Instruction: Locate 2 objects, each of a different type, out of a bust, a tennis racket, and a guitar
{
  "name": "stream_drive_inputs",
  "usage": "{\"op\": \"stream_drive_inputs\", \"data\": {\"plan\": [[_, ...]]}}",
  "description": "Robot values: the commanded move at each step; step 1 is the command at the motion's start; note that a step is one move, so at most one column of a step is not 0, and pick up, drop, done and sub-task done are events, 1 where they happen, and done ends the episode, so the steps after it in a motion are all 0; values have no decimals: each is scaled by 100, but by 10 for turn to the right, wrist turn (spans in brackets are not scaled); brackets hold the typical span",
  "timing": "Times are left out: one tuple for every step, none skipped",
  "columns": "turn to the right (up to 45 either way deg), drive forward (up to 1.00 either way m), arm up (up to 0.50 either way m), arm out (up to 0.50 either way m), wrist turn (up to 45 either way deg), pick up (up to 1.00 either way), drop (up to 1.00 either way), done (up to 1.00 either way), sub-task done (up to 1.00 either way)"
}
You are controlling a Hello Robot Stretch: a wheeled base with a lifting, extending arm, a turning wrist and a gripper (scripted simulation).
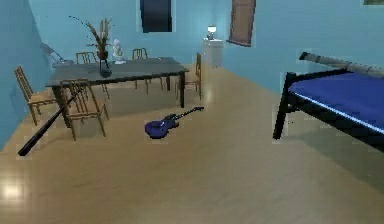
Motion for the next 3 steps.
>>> {"op": "stream_drive_inputs", "data": {"plan": [[0, 100, 0, 0, 0, 0, 0, 0, 0], [-60, 0, 0, 0, 0, 0, 0, 0, 0], [0, 15, 0, 0, 0, 0, 0, 0, 0]]}}
